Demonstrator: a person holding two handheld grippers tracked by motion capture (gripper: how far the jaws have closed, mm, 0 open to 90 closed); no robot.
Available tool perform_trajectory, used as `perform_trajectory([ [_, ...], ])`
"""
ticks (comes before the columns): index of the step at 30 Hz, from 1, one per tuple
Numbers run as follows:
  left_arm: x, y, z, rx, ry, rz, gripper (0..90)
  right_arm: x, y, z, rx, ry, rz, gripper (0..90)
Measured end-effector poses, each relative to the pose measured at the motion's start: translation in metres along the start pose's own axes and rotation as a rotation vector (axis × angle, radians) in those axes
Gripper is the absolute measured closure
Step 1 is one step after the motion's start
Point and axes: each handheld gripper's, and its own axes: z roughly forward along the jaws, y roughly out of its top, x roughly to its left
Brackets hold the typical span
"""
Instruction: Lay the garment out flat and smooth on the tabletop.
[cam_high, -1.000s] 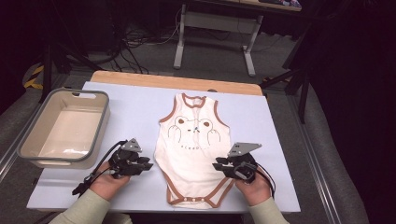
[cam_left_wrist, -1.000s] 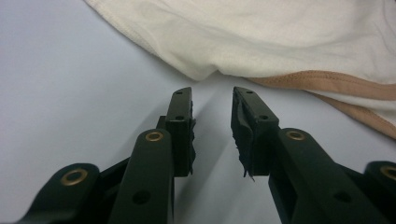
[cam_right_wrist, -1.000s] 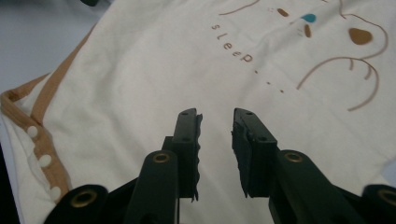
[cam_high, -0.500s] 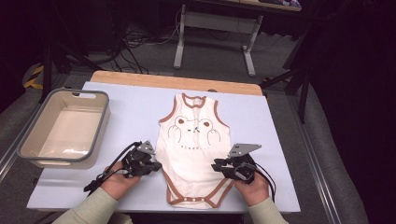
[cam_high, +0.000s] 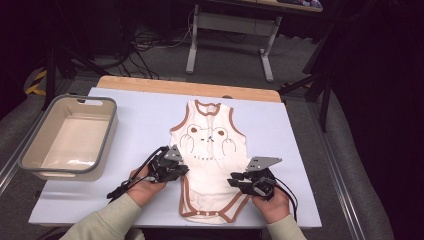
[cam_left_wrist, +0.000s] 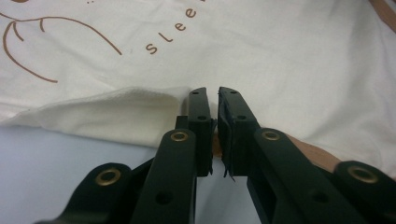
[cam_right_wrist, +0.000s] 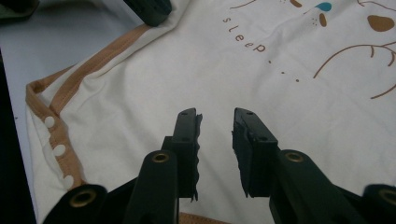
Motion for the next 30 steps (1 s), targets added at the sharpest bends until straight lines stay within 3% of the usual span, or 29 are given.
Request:
perform_trajectory([
  [7,0.004,-0.006,-0.024,-0.046,0.033,-0.026,73.5,0.000,0.000,-0.003,-0.011,0.000,-0.002,70.2],
  [12,0.018,-0.019,-0.024,-0.025,0.012,-0.118,66.4,-0.002,-0.001,-0.004,-0.012,-0.001,0.003,69.6],
  [14,0.019,-0.021,-0.019,-0.004,-0.019,-0.122,64.8,-0.001,0.000,-0.004,-0.015,-0.001,-0.004,69.3],
  [16,0.017,-0.021,-0.013,0.005,-0.045,-0.096,63.5,-0.001,0.000,-0.004,-0.015,-0.001,-0.006,69.1],
  [17,0.015,-0.020,-0.011,0.008,-0.037,-0.079,63.3,-0.001,0.000,-0.004,-0.015,-0.002,-0.004,69.0],
  [20,0.014,-0.019,-0.011,0.008,-0.034,-0.069,67.0,-0.002,0.000,-0.003,-0.012,-0.002,-0.001,68.9],
  [24,0.013,-0.019,-0.016,0.012,-0.043,-0.072,84.6,-0.002,-0.001,-0.003,-0.012,-0.001,0.000,68.9],
  [30,0.010,-0.021,-0.036,0.005,-0.051,-0.088,87.2,-0.003,0.000,-0.005,-0.019,-0.003,0.000,68.8],
])
